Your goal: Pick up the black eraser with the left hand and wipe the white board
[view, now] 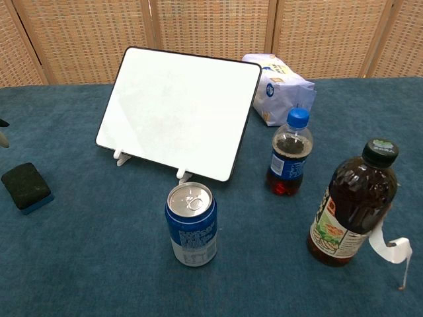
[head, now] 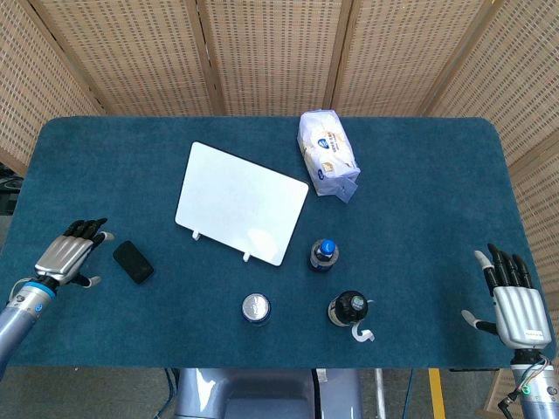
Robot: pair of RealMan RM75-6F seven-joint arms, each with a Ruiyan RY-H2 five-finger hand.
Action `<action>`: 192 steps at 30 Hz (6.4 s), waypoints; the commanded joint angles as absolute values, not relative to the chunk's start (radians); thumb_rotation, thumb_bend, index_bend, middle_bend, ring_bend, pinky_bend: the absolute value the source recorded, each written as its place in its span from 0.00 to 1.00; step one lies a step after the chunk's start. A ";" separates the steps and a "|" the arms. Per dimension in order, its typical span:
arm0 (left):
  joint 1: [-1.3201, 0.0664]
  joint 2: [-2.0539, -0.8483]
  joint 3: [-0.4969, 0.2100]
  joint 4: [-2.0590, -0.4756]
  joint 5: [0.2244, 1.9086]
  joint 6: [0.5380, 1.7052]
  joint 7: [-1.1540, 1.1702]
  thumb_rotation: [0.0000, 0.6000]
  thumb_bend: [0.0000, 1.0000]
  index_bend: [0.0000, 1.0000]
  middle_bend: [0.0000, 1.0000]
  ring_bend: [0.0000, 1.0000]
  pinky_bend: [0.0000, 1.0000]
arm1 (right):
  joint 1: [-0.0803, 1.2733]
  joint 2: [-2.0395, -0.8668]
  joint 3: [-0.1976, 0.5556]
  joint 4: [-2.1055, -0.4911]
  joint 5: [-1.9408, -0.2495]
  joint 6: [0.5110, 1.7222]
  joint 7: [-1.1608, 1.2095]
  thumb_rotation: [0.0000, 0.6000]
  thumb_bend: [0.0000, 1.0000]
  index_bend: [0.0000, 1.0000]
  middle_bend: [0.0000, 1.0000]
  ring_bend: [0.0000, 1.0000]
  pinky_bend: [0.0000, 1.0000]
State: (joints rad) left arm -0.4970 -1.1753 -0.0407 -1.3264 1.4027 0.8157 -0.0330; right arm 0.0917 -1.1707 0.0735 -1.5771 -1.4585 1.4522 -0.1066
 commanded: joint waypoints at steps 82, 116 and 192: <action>-0.670 -1.360 0.121 -1.074 1.595 0.807 -0.149 1.00 0.36 0.42 0.00 0.00 0.00 | 0.088 -1.182 0.095 -1.550 -1.451 1.477 -0.070 1.00 0.00 0.07 0.00 0.00 0.00; -0.662 -1.558 -0.153 -1.042 1.405 1.112 0.132 1.00 0.37 0.48 0.00 0.00 0.00 | 0.091 -1.171 0.092 -1.555 -1.457 1.466 -0.023 1.00 0.00 0.07 0.00 0.00 0.00; -0.909 -1.980 -0.260 -0.516 1.366 1.166 0.106 1.00 0.37 0.50 0.00 0.00 0.00 | 0.099 -1.153 0.103 -1.526 -1.450 1.452 0.103 1.00 0.00 0.07 0.00 0.00 0.00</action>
State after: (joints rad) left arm -0.9086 -1.9793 -0.2594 -0.5165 1.3664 1.1660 0.1060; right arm 0.0987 -1.1534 0.1026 -1.5256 -1.4502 1.4523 0.1031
